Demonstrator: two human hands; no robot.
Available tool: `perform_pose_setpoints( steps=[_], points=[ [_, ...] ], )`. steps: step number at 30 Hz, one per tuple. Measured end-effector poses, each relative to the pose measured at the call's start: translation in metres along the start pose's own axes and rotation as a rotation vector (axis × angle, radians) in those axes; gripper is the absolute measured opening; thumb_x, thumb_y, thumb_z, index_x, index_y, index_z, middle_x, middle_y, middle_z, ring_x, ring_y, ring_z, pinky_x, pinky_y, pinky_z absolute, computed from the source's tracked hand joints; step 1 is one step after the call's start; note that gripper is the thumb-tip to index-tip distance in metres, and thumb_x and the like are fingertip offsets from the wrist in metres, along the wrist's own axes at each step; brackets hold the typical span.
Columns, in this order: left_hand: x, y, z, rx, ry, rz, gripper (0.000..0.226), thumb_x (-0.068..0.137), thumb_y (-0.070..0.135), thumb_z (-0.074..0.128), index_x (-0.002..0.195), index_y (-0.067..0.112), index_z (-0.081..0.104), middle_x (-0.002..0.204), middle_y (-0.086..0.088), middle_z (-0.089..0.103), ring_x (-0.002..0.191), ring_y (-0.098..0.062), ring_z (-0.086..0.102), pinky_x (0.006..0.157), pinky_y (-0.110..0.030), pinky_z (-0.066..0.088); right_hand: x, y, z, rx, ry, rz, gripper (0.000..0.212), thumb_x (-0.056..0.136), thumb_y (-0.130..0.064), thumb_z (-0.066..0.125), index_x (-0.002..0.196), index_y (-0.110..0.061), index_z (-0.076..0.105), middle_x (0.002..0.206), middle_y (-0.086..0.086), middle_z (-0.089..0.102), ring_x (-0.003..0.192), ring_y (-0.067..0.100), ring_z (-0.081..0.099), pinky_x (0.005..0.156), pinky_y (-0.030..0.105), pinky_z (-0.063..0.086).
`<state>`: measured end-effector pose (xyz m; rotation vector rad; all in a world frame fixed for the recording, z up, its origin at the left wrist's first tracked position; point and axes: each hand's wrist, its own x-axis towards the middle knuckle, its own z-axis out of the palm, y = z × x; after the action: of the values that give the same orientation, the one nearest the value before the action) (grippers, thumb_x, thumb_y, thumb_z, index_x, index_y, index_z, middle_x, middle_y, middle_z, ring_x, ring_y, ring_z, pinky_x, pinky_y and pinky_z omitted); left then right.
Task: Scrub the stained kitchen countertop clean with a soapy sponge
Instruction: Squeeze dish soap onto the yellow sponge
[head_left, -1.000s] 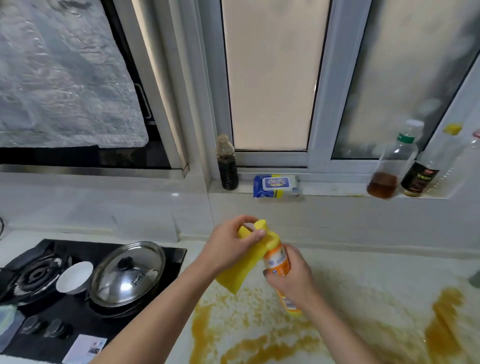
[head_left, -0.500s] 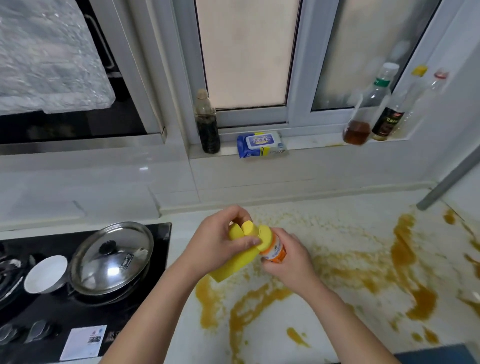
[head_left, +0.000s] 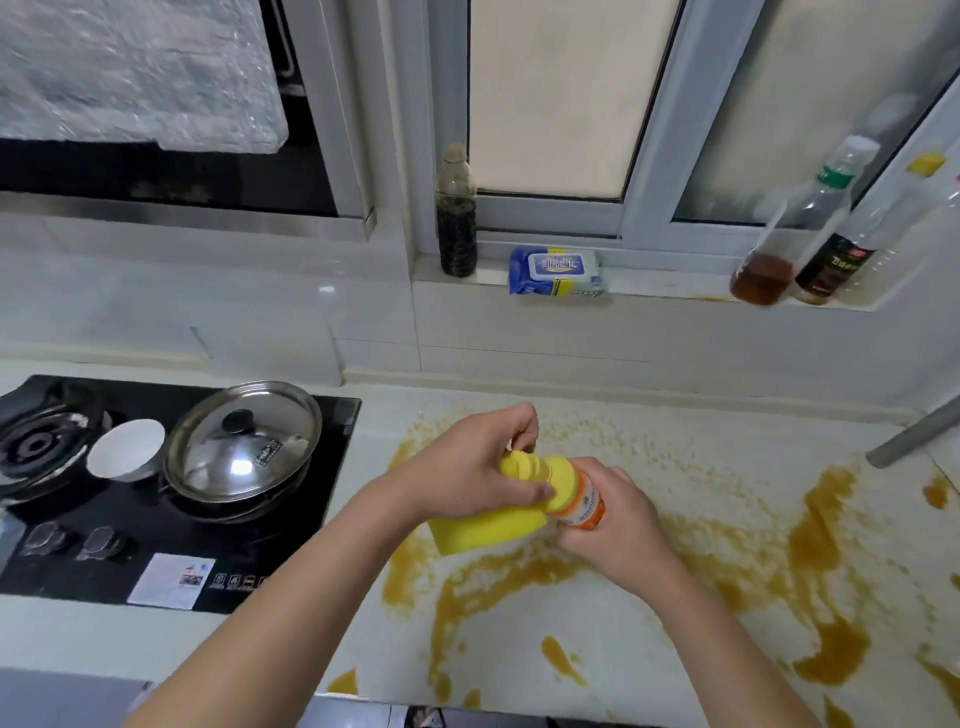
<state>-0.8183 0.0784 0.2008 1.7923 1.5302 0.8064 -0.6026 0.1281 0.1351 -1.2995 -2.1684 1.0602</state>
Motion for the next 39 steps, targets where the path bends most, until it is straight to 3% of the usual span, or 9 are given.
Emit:
perform_pose_setpoints(
  steps=[10, 13, 16, 19, 21, 25, 31, 36, 39],
  points=[
    [0.006, 0.003, 0.042, -0.05, 0.218, -0.048, 0.051, 0.072, 0.041, 0.086, 0.073, 0.028, 0.037, 0.081, -0.003, 0.064, 0.075, -0.023, 0.055, 0.066, -0.04, 0.046, -0.017, 0.014, -0.018, 0.222, -0.016, 0.091, 0.043, 0.063, -0.015, 0.074, 0.096, -0.038, 0.059, 0.077, -0.008, 0.066, 0.063, 0.009, 0.061, 0.058, 0.025, 0.049],
    [0.007, 0.005, 0.054, -0.343, 0.314, -0.204, 0.05, 0.077, 0.029, 0.09, 0.074, 0.023, 0.041, 0.079, 0.0, 0.069, 0.07, -0.019, 0.06, 0.065, -0.037, 0.049, -0.018, 0.018, -0.027, 0.225, 0.009, 0.097, 0.043, 0.064, -0.013, 0.075, 0.096, -0.037, 0.059, 0.077, -0.007, 0.067, 0.066, 0.011, 0.063, 0.061, 0.027, 0.05],
    [0.006, -0.008, 0.061, -0.716, 0.536, -0.595, 0.045, 0.077, 0.041, 0.087, 0.078, 0.02, 0.047, 0.075, -0.005, 0.055, 0.068, -0.018, 0.052, 0.064, -0.034, 0.045, -0.023, 0.031, -0.036, 0.216, 0.022, 0.125, 0.043, 0.066, -0.007, 0.077, 0.094, -0.035, 0.06, 0.079, -0.004, 0.068, 0.07, 0.015, 0.065, 0.067, 0.034, 0.053],
    [-0.002, -0.019, 0.069, -1.197, 0.476, -0.829, 0.049, 0.078, 0.036, 0.082, 0.107, 0.0, 0.066, 0.106, -0.015, 0.074, 0.093, -0.031, 0.073, 0.069, -0.043, 0.061, -0.034, 0.045, -0.042, 0.174, -0.023, 0.148, 0.042, 0.063, -0.013, 0.074, 0.096, -0.035, 0.06, 0.078, -0.002, 0.067, 0.068, 0.017, 0.063, 0.064, 0.034, 0.051],
    [-0.006, -0.016, 0.075, -1.319, 0.419, -0.854, 0.063, 0.074, 0.023, 0.081, 0.128, -0.004, 0.063, 0.118, -0.022, 0.073, 0.1, -0.035, 0.074, 0.066, -0.043, 0.063, -0.04, 0.049, -0.043, 0.117, -0.06, 0.142, 0.042, 0.062, -0.017, 0.073, 0.097, -0.036, 0.06, 0.078, -0.005, 0.067, 0.066, 0.012, 0.061, 0.062, 0.028, 0.049],
    [-0.014, -0.009, 0.094, -1.507, 0.352, -0.797, 0.058, 0.077, 0.013, 0.073, 0.131, -0.004, 0.061, 0.109, -0.024, 0.074, 0.081, -0.032, 0.076, 0.058, -0.04, 0.062, -0.048, 0.047, -0.035, 0.013, -0.138, 0.104, 0.039, 0.062, -0.019, 0.072, 0.097, -0.033, 0.061, 0.078, -0.009, 0.066, 0.065, 0.007, 0.06, 0.061, 0.027, 0.049],
    [-0.02, -0.016, 0.109, -1.848, 0.29, -0.518, 0.088, 0.07, 0.009, 0.091, 0.148, 0.015, 0.052, 0.144, -0.029, 0.056, 0.119, -0.043, 0.065, 0.091, -0.054, 0.057, -0.046, 0.049, -0.03, -0.094, -0.171, 0.084, 0.035, 0.059, -0.028, 0.066, 0.092, -0.03, 0.054, 0.077, -0.006, 0.059, 0.066, 0.008, 0.055, 0.055, 0.021, 0.041],
    [-0.02, -0.033, 0.098, -1.666, 0.264, -0.535, 0.07, 0.079, -0.012, 0.065, 0.146, 0.002, 0.051, 0.138, -0.034, 0.058, 0.12, -0.046, 0.064, 0.096, -0.06, 0.053, -0.031, 0.054, -0.045, -0.421, -0.161, -0.008, 0.048, 0.062, -0.06, 0.068, 0.103, -0.044, 0.049, 0.089, -0.021, 0.053, 0.09, 0.002, 0.048, 0.066, 0.019, 0.04],
    [-0.017, -0.032, 0.09, -1.59, 0.302, -0.616, 0.057, 0.09, 0.012, 0.061, 0.143, -0.006, 0.051, 0.135, -0.035, 0.06, 0.111, -0.044, 0.067, 0.079, -0.052, 0.063, -0.011, 0.053, -0.062, -0.605, -0.184, -0.1, 0.05, 0.063, -0.057, 0.06, 0.109, -0.038, 0.05, 0.095, -0.018, 0.056, 0.096, 0.009, 0.049, 0.073, 0.027, 0.045]
  ],
)
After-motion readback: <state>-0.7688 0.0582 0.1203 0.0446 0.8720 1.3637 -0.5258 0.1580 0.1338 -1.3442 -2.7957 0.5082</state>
